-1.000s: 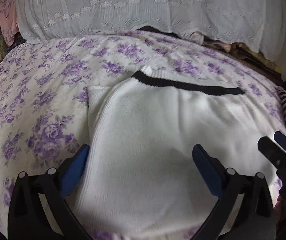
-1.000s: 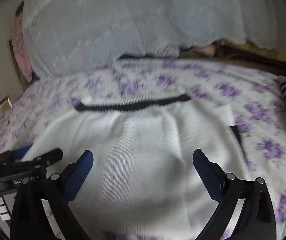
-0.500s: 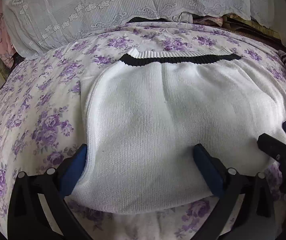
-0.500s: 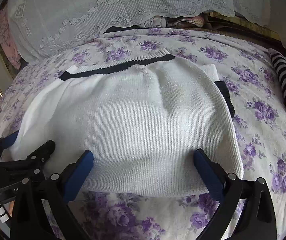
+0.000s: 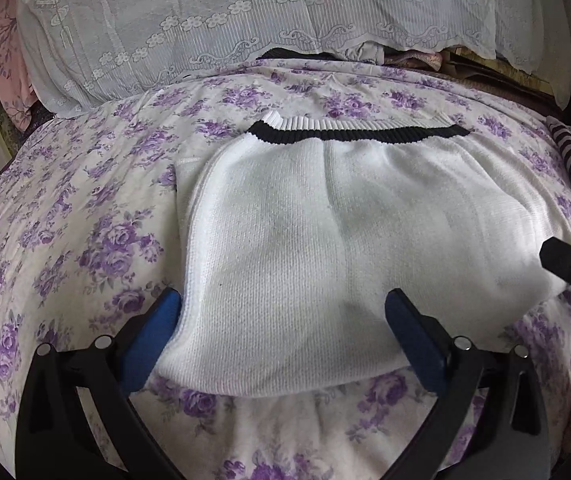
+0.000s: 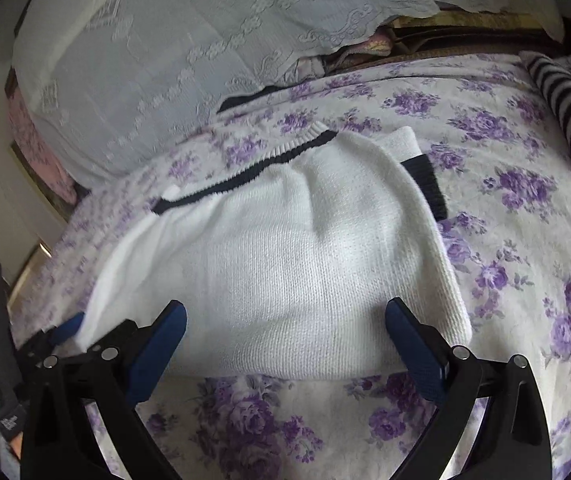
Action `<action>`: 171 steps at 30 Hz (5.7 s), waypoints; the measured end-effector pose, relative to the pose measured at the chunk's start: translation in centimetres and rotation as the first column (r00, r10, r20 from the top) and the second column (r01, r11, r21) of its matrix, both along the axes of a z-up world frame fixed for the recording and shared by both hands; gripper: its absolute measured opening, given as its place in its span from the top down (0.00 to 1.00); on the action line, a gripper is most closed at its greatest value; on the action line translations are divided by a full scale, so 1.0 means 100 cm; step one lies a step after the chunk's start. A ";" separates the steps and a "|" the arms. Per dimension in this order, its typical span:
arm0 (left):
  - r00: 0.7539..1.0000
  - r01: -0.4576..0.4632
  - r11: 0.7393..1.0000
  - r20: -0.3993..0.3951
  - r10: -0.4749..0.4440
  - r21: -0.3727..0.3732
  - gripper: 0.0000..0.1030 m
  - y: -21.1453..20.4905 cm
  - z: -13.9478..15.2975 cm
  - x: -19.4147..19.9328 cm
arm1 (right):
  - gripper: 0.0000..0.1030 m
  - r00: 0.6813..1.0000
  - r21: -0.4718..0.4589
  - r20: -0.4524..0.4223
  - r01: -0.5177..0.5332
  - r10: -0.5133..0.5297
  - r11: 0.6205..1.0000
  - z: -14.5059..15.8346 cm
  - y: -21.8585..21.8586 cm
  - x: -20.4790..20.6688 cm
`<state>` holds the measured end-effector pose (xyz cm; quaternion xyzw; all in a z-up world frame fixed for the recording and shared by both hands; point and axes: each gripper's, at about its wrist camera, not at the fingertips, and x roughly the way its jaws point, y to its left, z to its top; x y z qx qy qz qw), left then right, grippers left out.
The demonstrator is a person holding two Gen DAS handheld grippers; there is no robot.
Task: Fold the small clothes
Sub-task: 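Move the left tool to the sweater's side edge and grasp it, then fold the grasped side over the sweater toward the right tool, then open the left tool to release the folded side, then grasp the edge of the folded sweater with the right tool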
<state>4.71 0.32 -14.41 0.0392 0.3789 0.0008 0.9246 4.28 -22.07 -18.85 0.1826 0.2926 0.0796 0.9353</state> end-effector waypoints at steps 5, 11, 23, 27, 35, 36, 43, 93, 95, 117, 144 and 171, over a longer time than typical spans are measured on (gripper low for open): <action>1.000 0.020 0.999 -0.009 -0.020 -0.035 0.04 0.002 0.003 -0.003 | 0.03 0.999 0.019 0.029 0.034 -0.034 0.999 0.003 -0.004 -0.012; 0.996 0.036 0.950 -0.065 -0.059 -0.309 0.04 0.042 0.010 0.008 | 0.03 0.993 0.006 0.063 0.104 -0.105 0.995 0.008 -0.011 -0.018; 0.963 0.046 0.853 -0.203 -0.176 -0.520 0.05 0.077 -0.019 0.074 | 0.03 0.990 -0.419 0.138 0.057 0.002 0.906 0.044 0.044 0.024; 0.965 0.070 0.864 -0.187 -0.186 -0.499 0.26 0.076 -0.020 0.079 | 0.03 0.994 -0.456 0.107 0.052 -0.003 0.889 0.037 0.047 0.050; 0.960 0.078 0.821 -0.180 -0.215 -0.566 0.51 0.090 -0.022 0.090 | 0.03 1.000 -0.284 -0.010 -0.012 0.009 0.959 0.015 0.019 0.068; 0.960 0.074 0.822 -0.183 -0.212 -0.565 0.50 0.089 -0.023 0.090 | 0.03 1.000 -0.293 -0.013 -0.011 0.007 0.956 0.014 0.021 0.069; 0.965 0.070 0.854 -0.183 -0.189 -0.515 0.23 0.072 -0.024 0.099 | 0.03 1.000 -0.342 -0.031 -0.010 -0.001 0.940 0.015 0.031 0.073; 0.977 0.197 0.978 -0.067 -0.202 -0.073 0.72 -0.037 0.070 0.073 | 0.03 0.998 0.069 -0.051 0.039 -0.035 0.997 0.008 -0.092 0.037; 0.975 0.209 0.977 -0.060 -0.212 -0.051 0.72 -0.052 0.073 0.074 | 0.03 0.998 0.122 -0.057 0.048 -0.041 0.991 0.006 -0.101 0.038; 0.895 0.440 0.897 -0.058 -0.442 -0.043 0.17 -0.225 0.040 0.048 | 0.03 0.986 0.299 -0.017 0.161 -0.163 0.941 0.007 -0.147 0.031; 0.974 0.222 0.973 -0.026 -0.223 -0.059 0.05 -0.092 0.023 0.027 | 0.18 0.988 0.268 -0.032 -0.139 0.153 0.953 0.025 -0.062 0.003; 0.977 0.201 0.968 -0.039 -0.209 -0.151 0.04 -0.078 0.041 0.066 | 0.59 0.994 0.121 0.070 -0.096 0.088 0.988 0.072 -0.053 0.040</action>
